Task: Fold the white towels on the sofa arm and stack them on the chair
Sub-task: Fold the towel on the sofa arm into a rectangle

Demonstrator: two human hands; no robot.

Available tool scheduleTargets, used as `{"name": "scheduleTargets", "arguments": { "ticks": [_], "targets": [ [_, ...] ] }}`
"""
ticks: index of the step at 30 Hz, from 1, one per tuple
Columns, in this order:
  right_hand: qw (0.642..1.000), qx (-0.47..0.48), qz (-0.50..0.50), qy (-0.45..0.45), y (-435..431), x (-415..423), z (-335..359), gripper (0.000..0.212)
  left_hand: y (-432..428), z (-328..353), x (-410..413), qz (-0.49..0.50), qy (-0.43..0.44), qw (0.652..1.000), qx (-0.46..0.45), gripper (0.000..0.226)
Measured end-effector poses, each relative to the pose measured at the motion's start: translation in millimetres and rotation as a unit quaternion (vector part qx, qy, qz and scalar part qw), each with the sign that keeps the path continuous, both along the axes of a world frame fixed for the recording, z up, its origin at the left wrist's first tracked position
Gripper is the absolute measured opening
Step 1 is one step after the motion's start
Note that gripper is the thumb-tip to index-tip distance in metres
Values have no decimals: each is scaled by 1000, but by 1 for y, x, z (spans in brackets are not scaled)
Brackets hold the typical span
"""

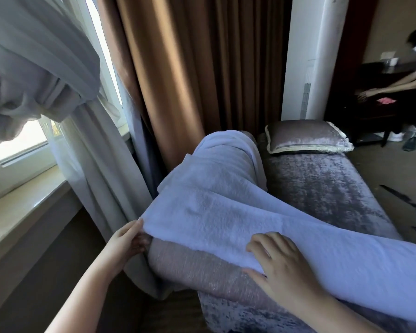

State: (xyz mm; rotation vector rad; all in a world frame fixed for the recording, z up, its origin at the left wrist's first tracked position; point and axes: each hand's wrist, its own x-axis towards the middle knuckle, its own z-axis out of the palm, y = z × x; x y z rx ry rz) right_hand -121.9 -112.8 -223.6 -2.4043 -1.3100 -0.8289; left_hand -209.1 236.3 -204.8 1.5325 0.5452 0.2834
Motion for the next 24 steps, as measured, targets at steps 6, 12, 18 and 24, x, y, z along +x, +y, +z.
{"name": "scheduleTargets", "arguments": {
  "ticks": [6, 12, 18, 24],
  "targets": [
    [997, 52, 41, -44, 2, -11, 5, 18, 14, 37, -2, 24, -49, 997, 54, 24],
    [997, 4, 68, -19, -1, -12, -11, 25, 13, 13, -8, 24, 21, 998, 47, 19],
    [997, 2, 71, -27, -1, -12, -11, 10, 8, 5, -3, 65, 19, 997, 36, 18],
    [996, 9, 90, 1, -10, -12, -11, 13, -2, -4, -4, 97, 32, 994, 36, 17]
  ]
}}
